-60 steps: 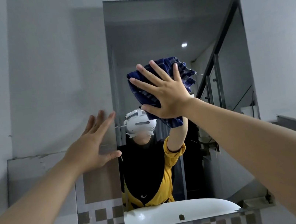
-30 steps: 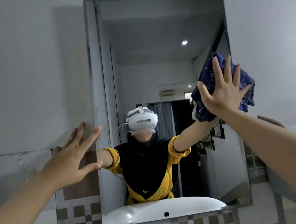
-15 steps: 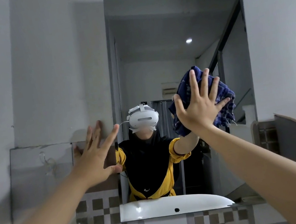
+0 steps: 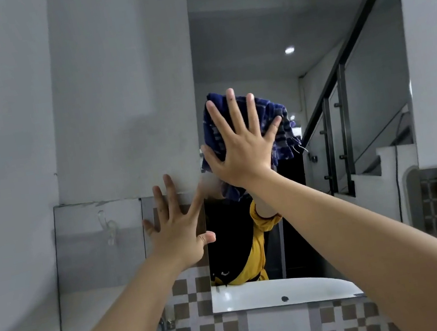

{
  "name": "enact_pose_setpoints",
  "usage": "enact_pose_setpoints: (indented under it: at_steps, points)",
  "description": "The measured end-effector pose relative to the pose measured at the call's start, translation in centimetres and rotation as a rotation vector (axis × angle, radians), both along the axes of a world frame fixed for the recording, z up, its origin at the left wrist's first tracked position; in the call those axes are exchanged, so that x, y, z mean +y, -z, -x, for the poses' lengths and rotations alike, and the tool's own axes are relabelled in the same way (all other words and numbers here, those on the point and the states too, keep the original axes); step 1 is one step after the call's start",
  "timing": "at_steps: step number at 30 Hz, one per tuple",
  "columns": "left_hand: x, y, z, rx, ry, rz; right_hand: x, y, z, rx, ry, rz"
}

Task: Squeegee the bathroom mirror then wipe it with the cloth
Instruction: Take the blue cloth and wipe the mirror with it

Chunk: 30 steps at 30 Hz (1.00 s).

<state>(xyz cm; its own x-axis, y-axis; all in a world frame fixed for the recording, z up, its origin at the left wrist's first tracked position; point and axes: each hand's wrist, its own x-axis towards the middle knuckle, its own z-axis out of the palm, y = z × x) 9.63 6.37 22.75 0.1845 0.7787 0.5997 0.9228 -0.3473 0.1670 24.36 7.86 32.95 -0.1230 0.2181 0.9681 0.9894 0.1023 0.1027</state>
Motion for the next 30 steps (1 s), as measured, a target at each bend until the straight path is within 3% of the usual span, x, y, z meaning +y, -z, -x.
enact_pose_setpoints:
  at_steps: [6,13,21,30]
  points:
    - [0.1,0.4,0.0,-0.032,0.035,-0.044,-0.4,-0.2,-1.4,-0.396,0.024,0.018]
    - [0.2,0.6,0.2,-0.023,0.063,-0.046,-0.8,0.2,-4.0,-0.573,0.039,0.033]
    - [-0.1,0.1,0.0,-0.021,0.036,0.003,-1.6,1.6,-8.9,-0.618,0.041,0.033]
    - [-0.3,0.0,-0.1,-0.011,-0.008,0.000,-2.6,2.9,-17.9,-0.521,0.110,0.021]
